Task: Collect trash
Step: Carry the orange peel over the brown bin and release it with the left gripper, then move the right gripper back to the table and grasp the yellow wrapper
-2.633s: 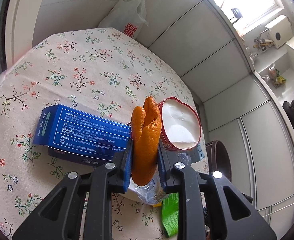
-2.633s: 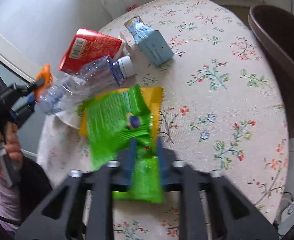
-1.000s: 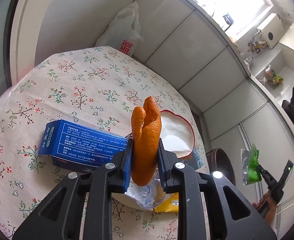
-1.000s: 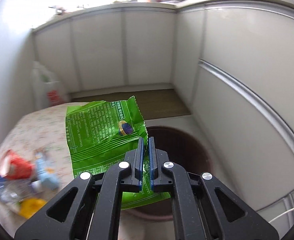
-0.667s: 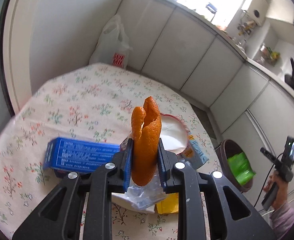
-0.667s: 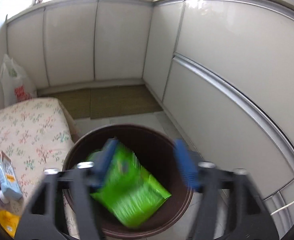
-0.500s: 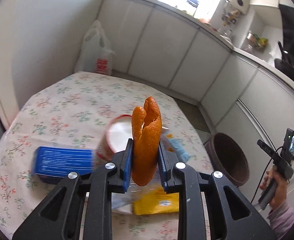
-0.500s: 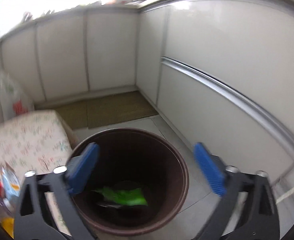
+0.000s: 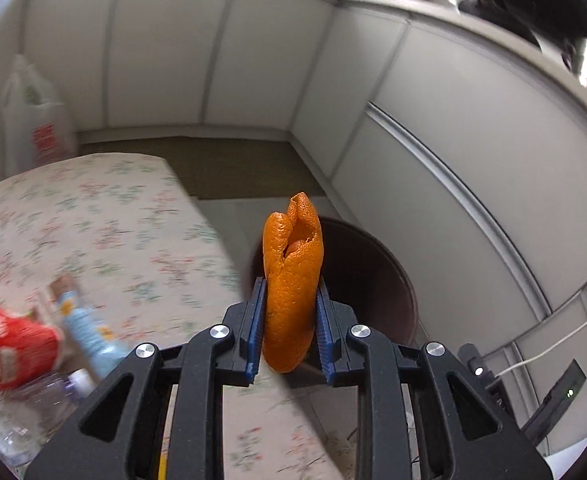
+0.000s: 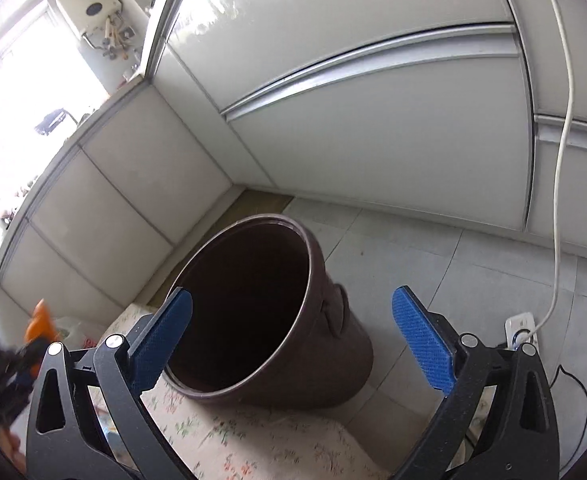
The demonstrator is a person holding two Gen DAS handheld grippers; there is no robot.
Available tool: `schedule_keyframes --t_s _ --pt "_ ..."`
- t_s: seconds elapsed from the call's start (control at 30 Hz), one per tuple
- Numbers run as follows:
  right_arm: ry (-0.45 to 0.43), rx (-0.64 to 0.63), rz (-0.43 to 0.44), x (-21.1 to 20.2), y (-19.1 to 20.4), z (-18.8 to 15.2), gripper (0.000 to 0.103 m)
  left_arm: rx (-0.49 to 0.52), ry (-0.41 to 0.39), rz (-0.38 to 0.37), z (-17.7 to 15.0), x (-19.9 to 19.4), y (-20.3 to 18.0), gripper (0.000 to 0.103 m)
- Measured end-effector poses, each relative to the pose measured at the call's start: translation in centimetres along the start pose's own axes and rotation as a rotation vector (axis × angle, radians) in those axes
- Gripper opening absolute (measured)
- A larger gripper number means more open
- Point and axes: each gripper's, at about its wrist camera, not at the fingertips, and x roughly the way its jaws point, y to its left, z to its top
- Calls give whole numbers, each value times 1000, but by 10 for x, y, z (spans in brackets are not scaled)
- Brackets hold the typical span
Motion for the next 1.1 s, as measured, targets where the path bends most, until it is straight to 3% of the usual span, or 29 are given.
schedule_keyframes --t_s 0.2,0.27,0.4,0.6,0.73,0.9,1.0,1.1 --pt "-21 111 -15 2 -21 0 96 66 98 28 11 53 -35 32" --pt "7 126 -21 10 -24 -2 96 58 114 35 12 61 -38 52" --pt "11 105 -17 12 -21 -3 96 34 102 25 8 56 -35 58" --pt "15 62 0 9 -13 -3 96 26 71 106 -21 25 -17 65" --pt "37 59 8 11 -12 -2 96 -31 37 134 -49 -10 17 67" --pt "42 27 32 9 -5 -3 96 -125 -17 182 -88 -65 68 69" --pt "43 -11 43 7 3 -5 96 -186 -31 249 -110 -98 103 69" --pt "33 -43 48 3 11 -7 96 -314 -29 294 -133 -126 148 69"
